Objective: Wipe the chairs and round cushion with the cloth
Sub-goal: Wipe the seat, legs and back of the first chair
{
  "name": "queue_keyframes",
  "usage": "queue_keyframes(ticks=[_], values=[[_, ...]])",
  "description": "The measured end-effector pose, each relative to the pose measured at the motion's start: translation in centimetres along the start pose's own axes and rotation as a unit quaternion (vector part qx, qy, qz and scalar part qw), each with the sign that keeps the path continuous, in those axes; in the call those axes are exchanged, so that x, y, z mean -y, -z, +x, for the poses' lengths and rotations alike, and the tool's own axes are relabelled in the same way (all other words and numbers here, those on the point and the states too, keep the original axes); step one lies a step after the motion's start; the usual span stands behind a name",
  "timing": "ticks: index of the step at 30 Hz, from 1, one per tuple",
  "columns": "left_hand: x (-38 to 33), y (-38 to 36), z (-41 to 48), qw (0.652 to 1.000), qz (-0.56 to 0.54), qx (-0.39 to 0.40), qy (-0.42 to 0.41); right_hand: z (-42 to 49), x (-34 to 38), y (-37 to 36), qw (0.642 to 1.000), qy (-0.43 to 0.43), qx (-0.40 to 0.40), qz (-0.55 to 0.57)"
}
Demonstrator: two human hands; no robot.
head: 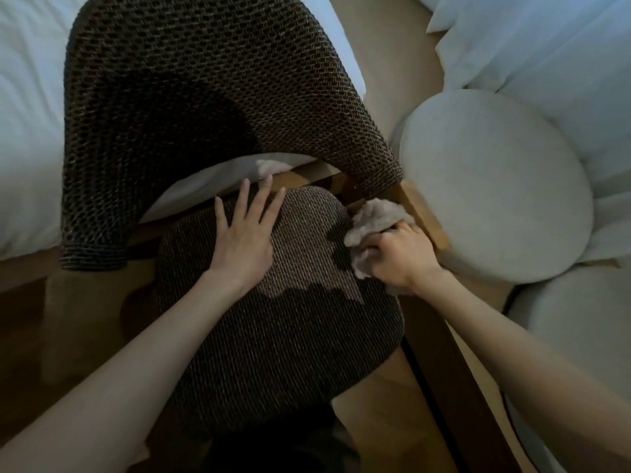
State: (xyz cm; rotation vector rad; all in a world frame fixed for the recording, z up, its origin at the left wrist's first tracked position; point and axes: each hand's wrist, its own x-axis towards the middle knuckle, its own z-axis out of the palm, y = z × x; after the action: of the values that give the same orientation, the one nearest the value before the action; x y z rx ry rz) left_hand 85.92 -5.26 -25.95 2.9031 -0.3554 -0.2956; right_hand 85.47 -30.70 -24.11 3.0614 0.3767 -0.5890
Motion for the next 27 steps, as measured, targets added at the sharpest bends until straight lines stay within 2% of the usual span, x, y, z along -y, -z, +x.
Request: queue_keyframes(ticks=[3, 5, 7, 9, 11, 14, 15, 18, 20, 23, 25, 27], values=[[0.4, 0.6, -2.9, 1.000, -0.027, -0.011, 0.001, -3.2, 1.6, -1.3, 0.969, -0.056, -0.096, 0.223], [0.8, 1.0, -5.1, 0.999, -0.050, -0.013, 0.012, -4.8, 3.5, -2.1, 0.935, -0.087, -0.153, 0.307], [1.5, 0.9, -7.4, 0.997, -0.073, 0.005, 0.029, -5.7, 5.8, -3.3, 0.915, -0.114, -0.174, 0.345], [2.4, -0.1, -9.7, 0.995, -0.093, 0.029, 0.036, -5.9, 7.9, -5.2, 0.910, -0.139, -0.142, 0.363], [3.2, -1.8, -11.4, 0.992, -0.101, 0.059, 0.037, -5.5, 9.5, -8.1, 0.921, -0.146, -0.055, 0.358], [4.2, -4.9, -12.6, 0.985, -0.117, 0.109, 0.061, -4.8, 10.9, -13.1, 0.960, -0.130, 0.072, 0.239], [4.5, -5.9, -12.7, 0.982, -0.119, 0.127, 0.069, -4.7, 11.1, -14.4, 0.968, -0.130, 0.074, 0.204], [5.2, -8.7, -12.9, 0.972, -0.108, 0.187, 0.091, -4.6, 11.9, -16.8, 0.980, -0.126, 0.005, 0.152], [5.6, -10.0, -12.9, 0.965, -0.101, 0.213, 0.113, -4.9, 12.9, -17.5, 0.983, -0.088, -0.005, 0.160], [6.2, -10.8, -12.7, 0.966, -0.093, 0.202, 0.130, -5.4, 13.3, -17.3, 0.974, -0.012, 0.023, 0.223], [6.7, -10.7, -12.1, 0.973, -0.091, 0.174, 0.124, -4.7, 12.6, -15.8, 0.958, -0.006, -0.035, 0.285], [7.4, -10.4, -10.9, 0.977, -0.096, 0.146, 0.121, -2.3, 11.6, -13.6, 0.946, -0.024, -0.139, 0.294]])
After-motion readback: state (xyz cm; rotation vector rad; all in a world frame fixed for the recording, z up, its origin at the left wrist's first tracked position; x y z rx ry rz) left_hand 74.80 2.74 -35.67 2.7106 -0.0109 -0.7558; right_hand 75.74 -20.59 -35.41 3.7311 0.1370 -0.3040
